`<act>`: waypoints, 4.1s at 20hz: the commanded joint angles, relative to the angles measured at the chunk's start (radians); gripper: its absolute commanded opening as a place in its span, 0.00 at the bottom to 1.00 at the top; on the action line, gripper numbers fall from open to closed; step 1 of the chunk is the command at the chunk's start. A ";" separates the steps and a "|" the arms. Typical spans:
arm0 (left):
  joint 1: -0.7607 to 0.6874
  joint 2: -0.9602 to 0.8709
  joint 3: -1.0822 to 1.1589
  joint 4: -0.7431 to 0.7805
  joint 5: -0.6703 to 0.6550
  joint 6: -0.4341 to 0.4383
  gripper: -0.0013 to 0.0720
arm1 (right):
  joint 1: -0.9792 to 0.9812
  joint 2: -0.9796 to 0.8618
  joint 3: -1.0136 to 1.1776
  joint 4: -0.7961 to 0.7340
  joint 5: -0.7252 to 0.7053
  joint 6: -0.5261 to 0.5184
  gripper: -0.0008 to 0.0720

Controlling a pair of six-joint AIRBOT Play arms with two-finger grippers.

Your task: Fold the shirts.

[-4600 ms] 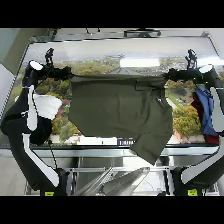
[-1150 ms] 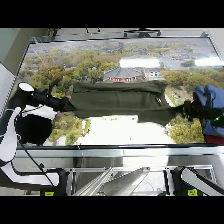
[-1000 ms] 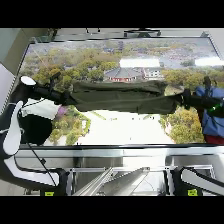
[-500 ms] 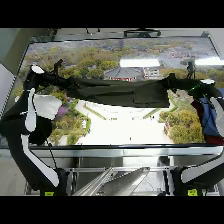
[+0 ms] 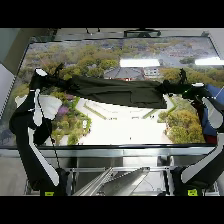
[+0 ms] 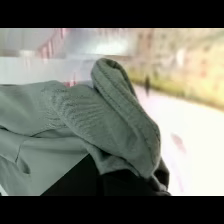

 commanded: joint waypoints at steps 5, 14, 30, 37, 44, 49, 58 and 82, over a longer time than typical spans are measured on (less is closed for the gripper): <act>0.019 0.038 0.005 -0.161 -0.005 -0.029 0.35 | -0.010 0.019 0.063 -0.018 0.195 -0.069 0.44; 0.154 0.186 0.005 -0.154 0.017 -0.031 0.34 | -0.134 0.080 0.142 -0.386 0.274 0.095 0.97; -0.204 0.232 -0.049 -0.015 0.091 0.031 0.03 | 0.071 0.004 0.142 -0.292 0.264 0.109 0.04; -0.532 0.128 -0.175 0.006 0.368 -0.069 0.03 | 0.015 0.170 0.281 -0.291 0.449 0.148 0.04; -0.706 -0.078 0.059 -0.003 0.363 -0.235 0.03 | 0.020 0.238 0.368 -0.291 0.603 0.180 0.04; -0.715 -0.010 0.000 -0.137 0.441 -0.232 0.03 | 0.026 0.241 0.465 -0.291 0.644 0.247 0.04; -0.407 0.380 0.002 -0.369 0.172 -0.084 0.03 | 0.423 0.224 0.480 -0.242 0.222 0.333 0.04; -0.060 0.598 -0.225 -0.368 0.000 0.069 0.03 | 0.513 0.070 0.443 -0.665 0.153 0.667 0.84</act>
